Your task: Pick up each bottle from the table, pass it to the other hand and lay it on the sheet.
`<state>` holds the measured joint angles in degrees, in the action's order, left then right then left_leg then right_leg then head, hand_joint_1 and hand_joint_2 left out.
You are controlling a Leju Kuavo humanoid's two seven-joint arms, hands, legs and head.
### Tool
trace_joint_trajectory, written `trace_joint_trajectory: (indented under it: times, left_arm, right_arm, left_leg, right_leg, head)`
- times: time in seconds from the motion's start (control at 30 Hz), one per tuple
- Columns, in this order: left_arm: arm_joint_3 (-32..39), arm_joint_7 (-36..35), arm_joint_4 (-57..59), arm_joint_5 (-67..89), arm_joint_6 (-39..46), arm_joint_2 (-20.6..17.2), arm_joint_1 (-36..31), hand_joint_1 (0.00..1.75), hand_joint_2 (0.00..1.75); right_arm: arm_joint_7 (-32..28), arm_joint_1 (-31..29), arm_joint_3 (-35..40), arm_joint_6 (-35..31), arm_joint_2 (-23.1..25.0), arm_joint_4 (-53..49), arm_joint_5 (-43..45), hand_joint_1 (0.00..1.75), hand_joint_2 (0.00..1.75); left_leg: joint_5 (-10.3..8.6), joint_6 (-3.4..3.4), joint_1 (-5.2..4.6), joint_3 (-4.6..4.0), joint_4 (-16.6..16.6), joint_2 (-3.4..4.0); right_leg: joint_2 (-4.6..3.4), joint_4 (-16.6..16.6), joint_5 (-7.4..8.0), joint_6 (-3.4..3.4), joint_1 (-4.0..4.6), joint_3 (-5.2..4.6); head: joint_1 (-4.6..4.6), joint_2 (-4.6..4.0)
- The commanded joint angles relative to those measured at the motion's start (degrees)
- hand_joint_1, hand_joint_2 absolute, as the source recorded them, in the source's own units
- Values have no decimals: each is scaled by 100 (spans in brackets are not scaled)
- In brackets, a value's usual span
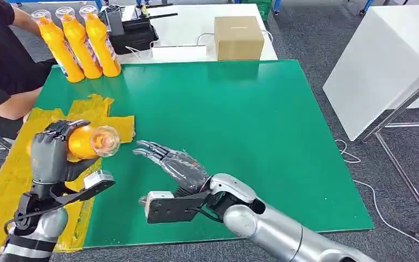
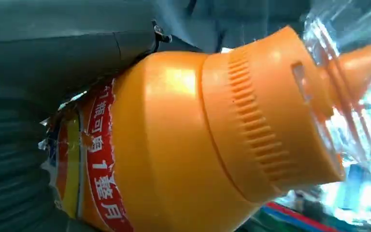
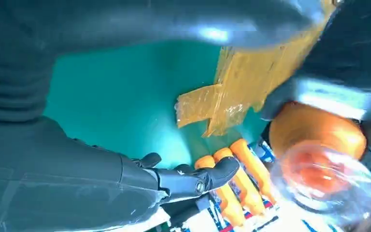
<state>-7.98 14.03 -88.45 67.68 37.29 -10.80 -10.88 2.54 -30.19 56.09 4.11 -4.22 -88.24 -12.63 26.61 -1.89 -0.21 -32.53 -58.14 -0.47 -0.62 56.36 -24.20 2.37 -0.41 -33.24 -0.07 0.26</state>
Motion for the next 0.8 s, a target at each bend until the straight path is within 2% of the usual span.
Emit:
trace_joint_trajectory:
  times: [0.03, 0.1, 0.17, 0.23, 0.37, 0.43, 0.5, 0.57, 0.7, 0.73, 0.77, 0.8]
  left_arm:
    - [-1481, -563, 2335, 1412, -1257, -1413, -1486, 175, 175]
    - [-1938, -375, 2778, 1332, -1861, -1647, -1912, 175, 175]
    - [-1992, -355, 2885, 1302, -1913, -1662, -2012, 175, 175]
    - [-2557, -23, 3209, 1026, -2794, -1880, -2393, 175, 175]
    - [-3349, 349, 3531, 474, -3558, -2264, -2919, 175, 175]
    - [-3680, 500, 3600, 154, -3989, -2284, -3149, 175, 175]
    - [-3927, 481, 3520, 6, -4226, -2389, -3244, 175, 175]
    - [-4007, 501, 3433, -196, -4212, -2654, -3171, 175, 175]
    - [-4081, 549, 3455, -273, -4179, -2649, -3192, 175, 175]
    - [-4186, 557, 3466, -380, -4310, -2519, -3292, 42, 175]
    - [-4247, 511, 3425, -413, -4344, -2463, -3326, 0, 0]
    - [-4245, 391, 3423, -524, -4420, -2440, -3303, 0, 0]
  right_arm:
    - [40, -348, 258, 99, -154, -38, 86, 0, 0]
    - [91, -322, 268, 144, -145, -57, 18, 0, 0]
    - [95, -312, 266, 148, -141, -59, 11, 0, 0]
    - [119, -284, 235, 188, -126, -55, -37, 0, 0]
    - [132, -268, 225, 273, -88, -10, -105, 0, 0]
    - [281, -330, 272, 362, 26, -91, -84, 0, 0]
    - [401, -372, 306, 384, 78, -152, -52, 0, 0]
    - [278, -335, 284, 355, -31, -49, -57, 0, 0]
    - [102, -338, 268, 353, -2, 12, -14, 0, 0]
    - [214, -380, 301, 400, 108, -74, 6, 0, 0]
    - [357, -408, 322, 424, 178, -141, 16, 0, 0]
    - [453, -404, 335, 419, 161, -153, -9, 0, 0]
  left_leg:
    - [-1, 17, 10, 16, 1, -17]
    - [-4, 10, 6, 3, -2, -16]
    - [-6, 12, 7, 2, -2, -19]
    - [-8, 21, 10, 5, -2, -10]
    - [-3, 26, 19, 10, -7, -15]
    - [-5, 21, 15, -1, -7, -4]
    - [0, 27, 22, 4, -13, -1]
    - [3, 30, 23, 6, -15, -4]
    - [-4, 19, 14, 0, -2, 10]
    - [-2, 21, 17, 4, -3, 15]
    - [-1, 24, 22, 10, -3, 15]
    - [-3, 26, 21, 1, -10, -4]
  right_leg:
    - [26, -2, -6, -10, 11, 24]
    - [22, 1, -2, -6, 6, 9]
    - [25, 2, -2, -7, 7, 8]
    - [17, 1, -1, -9, 10, 9]
    - [27, 6, -8, -11, 18, 18]
    - [11, 9, -3, -8, 12, 4]
    - [16, 12, -8, -11, 18, 10]
    - [21, 17, -14, -13, 19, 13]
    - [-5, 7, -1, -6, 8, 3]
    - [-5, 5, -1, -7, 11, 7]
    - [1, 3, -2, -9, 16, 15]
    - [21, 11, -7, -10, 16, 10]
  head:
    - [0, 0]
    - [2, 0]
    - [2, 0]
    - [0, 0]
    - [2, 0]
    - [0, 0]
    - [0, 0]
    - [0, 0]
    - [0, 0]
    - [0, 0]
    - [2, 0]
    - [2, 0]
